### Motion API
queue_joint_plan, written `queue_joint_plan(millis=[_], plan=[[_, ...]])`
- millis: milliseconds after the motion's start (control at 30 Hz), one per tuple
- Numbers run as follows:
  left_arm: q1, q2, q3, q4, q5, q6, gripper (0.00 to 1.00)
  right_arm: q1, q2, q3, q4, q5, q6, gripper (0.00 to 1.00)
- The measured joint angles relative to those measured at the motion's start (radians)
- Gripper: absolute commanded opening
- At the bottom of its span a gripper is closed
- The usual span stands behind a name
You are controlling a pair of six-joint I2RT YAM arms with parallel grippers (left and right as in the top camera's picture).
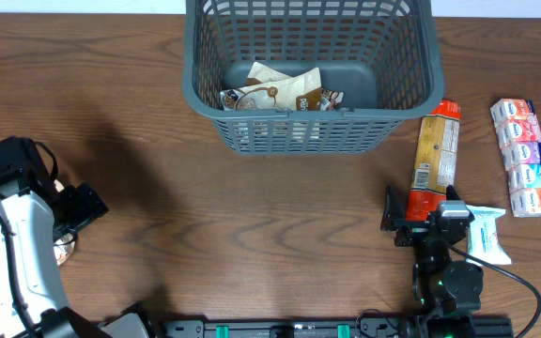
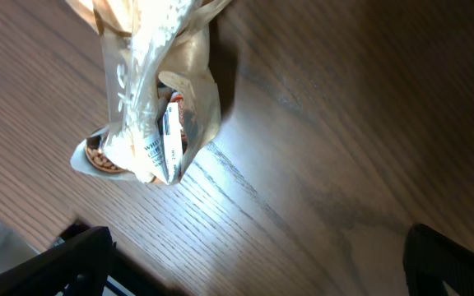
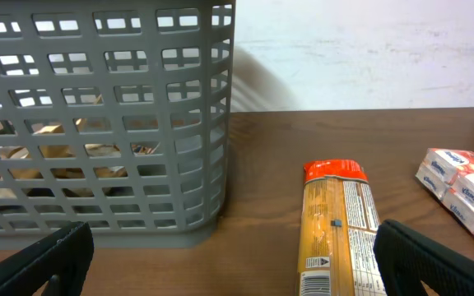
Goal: Pack container
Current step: 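Reach the left gripper to the far-left snack bag and grasp it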
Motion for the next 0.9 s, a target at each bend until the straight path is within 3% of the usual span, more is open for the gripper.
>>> queue_joint_plan(millis=[167, 467, 900], plan=[[0.022, -0.043, 0.000, -0.008, 0.003, 0.037, 0.99, 0.000, 0.000, 0.000, 0.000, 0.000, 0.000, 0.99], [0.192, -0.078, 0.000, 0.026, 0.004, 0.037, 0.99, 0.000, 0.000, 0.000, 0.000, 0.000, 0.000, 0.99], [0.212, -0.054, -0.092, 0.224, 0.010, 0.044, 0.98, 0.000, 0.000, 0.000, 0.000, 0.000, 0.000, 0.99]])
